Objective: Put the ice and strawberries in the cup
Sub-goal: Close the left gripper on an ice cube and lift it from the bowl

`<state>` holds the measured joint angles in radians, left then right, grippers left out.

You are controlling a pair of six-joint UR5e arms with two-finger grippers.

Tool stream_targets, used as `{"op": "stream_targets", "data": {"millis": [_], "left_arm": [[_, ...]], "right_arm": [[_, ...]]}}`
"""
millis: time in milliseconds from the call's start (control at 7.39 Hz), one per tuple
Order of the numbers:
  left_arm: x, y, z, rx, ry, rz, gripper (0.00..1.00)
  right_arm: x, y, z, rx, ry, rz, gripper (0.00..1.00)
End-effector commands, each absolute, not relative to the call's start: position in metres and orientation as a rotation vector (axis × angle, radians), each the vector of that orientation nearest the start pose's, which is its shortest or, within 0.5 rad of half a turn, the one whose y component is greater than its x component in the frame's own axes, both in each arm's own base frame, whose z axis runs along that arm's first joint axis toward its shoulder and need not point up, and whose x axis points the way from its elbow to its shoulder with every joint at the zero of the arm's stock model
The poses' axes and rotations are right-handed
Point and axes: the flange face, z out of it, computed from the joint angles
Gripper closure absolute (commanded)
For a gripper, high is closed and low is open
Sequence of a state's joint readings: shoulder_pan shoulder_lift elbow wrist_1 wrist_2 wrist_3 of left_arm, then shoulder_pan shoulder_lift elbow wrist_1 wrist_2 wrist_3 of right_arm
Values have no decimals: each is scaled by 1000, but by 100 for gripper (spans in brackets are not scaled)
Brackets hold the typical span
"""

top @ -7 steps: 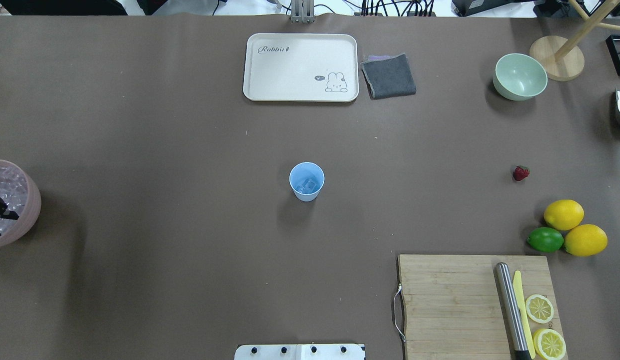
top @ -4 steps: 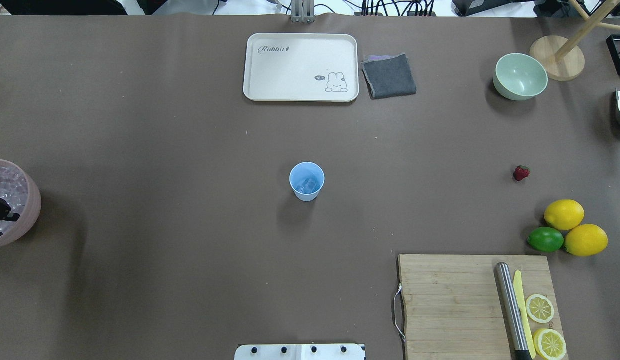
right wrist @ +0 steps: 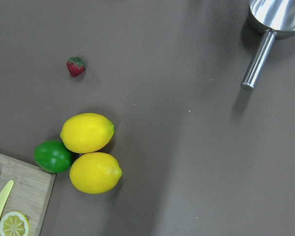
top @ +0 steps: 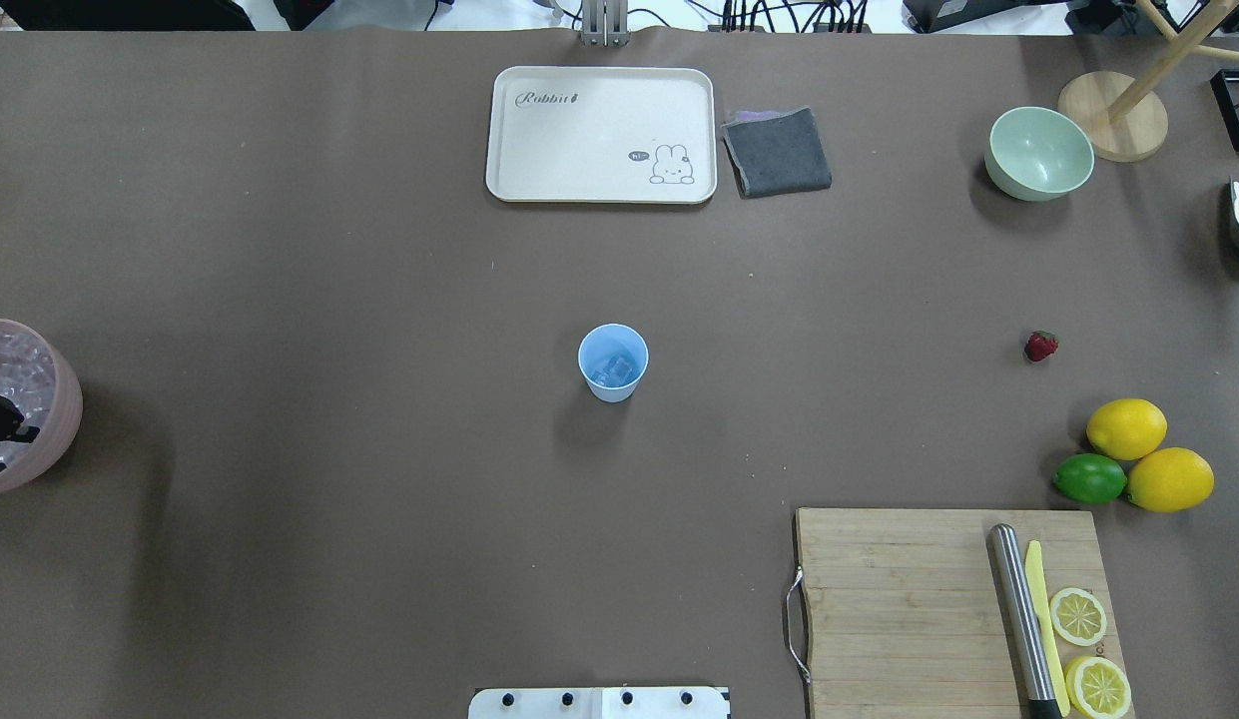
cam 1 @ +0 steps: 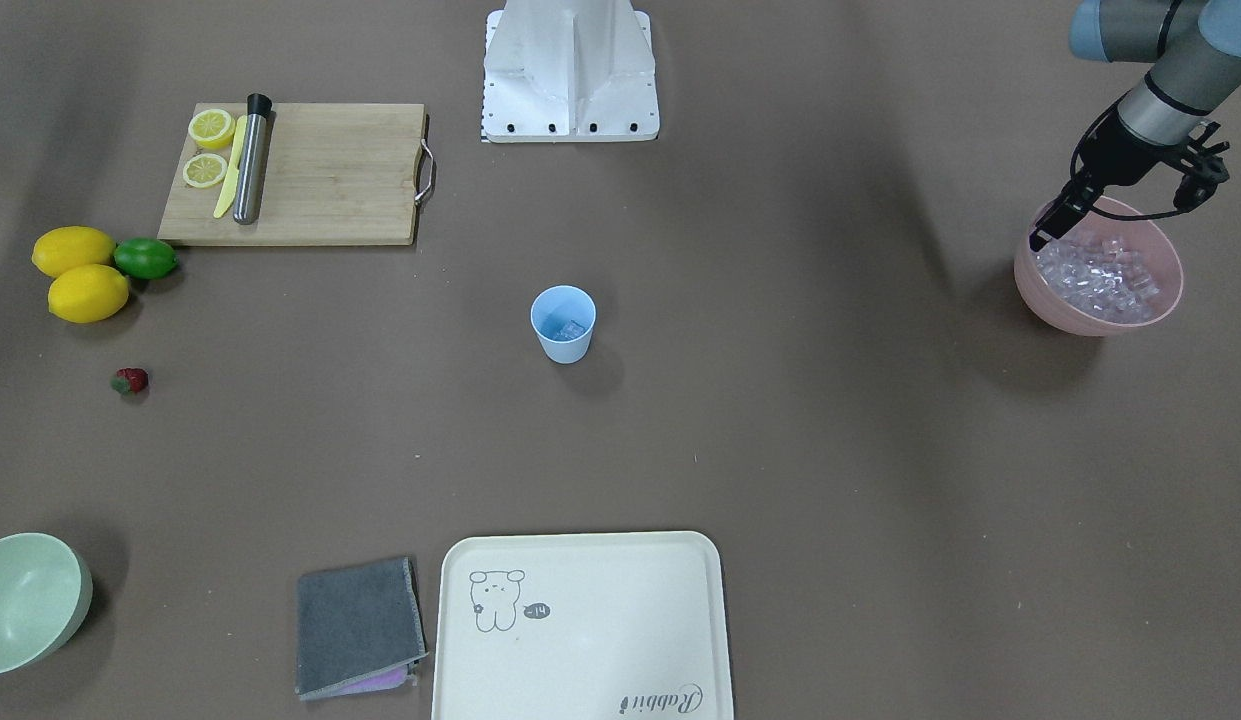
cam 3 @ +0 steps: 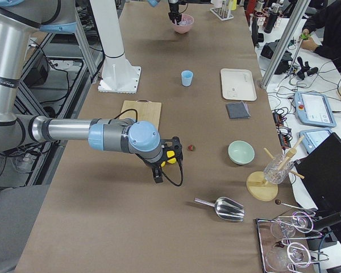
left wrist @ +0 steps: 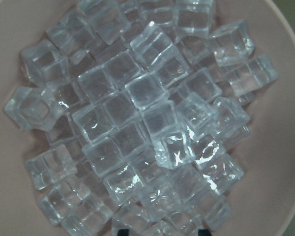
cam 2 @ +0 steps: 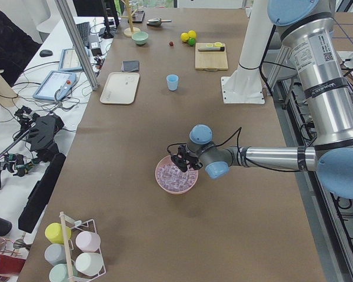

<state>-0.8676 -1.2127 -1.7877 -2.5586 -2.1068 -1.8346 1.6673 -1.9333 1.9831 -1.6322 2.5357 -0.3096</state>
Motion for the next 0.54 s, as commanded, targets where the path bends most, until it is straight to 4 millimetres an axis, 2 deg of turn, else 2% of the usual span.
{"op": "stream_targets", "data": {"millis": [0, 135, 271, 406], "left_arm": [[178, -334, 598, -244, 964, -809, 45], [178, -335, 599, -235, 961, -813, 53], [178, -335, 598, -234, 962, -815, 74], [178, -335, 596, -233, 965, -812, 100]], "right_arm": [[85, -333, 599, 184, -949, -187, 0], [85, -333, 598, 185, -949, -188, 0], [85, -333, 599, 184, -949, -187, 0], [85, -333, 599, 184, -952, -185, 0]]}}
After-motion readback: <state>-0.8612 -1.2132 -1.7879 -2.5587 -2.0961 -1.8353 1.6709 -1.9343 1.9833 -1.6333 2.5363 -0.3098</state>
